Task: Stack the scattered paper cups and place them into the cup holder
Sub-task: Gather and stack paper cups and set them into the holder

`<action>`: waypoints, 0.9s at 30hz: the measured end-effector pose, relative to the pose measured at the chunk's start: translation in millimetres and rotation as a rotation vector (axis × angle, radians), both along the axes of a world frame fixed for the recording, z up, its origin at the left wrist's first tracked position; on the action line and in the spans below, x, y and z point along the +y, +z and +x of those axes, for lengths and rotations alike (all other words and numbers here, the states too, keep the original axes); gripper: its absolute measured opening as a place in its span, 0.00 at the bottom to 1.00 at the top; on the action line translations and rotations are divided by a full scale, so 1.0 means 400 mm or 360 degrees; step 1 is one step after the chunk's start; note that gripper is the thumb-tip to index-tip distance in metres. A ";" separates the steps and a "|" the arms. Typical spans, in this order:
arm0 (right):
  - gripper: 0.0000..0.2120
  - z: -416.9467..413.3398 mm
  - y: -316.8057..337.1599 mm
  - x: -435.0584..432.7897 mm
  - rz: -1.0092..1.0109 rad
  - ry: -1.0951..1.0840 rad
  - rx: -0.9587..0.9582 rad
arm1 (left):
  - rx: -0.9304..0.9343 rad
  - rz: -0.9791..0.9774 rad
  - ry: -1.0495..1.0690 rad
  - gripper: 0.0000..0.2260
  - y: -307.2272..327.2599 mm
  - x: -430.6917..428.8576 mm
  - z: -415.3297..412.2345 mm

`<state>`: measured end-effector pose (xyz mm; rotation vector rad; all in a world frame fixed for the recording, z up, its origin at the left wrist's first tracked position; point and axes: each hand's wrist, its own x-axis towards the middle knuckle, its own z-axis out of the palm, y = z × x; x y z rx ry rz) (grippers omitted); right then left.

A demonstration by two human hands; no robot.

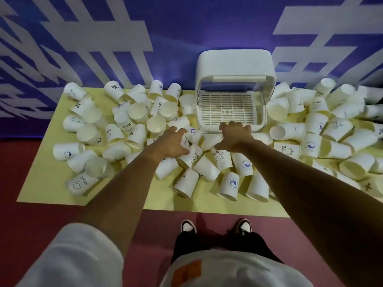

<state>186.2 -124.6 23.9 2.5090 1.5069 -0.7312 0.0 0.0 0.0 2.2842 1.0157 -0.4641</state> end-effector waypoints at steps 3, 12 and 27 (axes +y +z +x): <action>0.39 0.024 -0.027 -0.024 -0.0033 -0.0121 -0.0154 | 0.0094 0.0041 -0.0007 0.38 -0.020 0.009 0.003; 0.37 0.058 -0.111 -0.077 -0.0048 -0.0265 -0.0115 | 0.0016 0.0069 0.0068 0.29 -0.081 0.009 0.021; 0.39 0.100 -0.090 -0.063 0.0084 -0.0276 -0.0015 | -0.0155 0.0263 0.0278 0.21 -0.019 0.042 0.012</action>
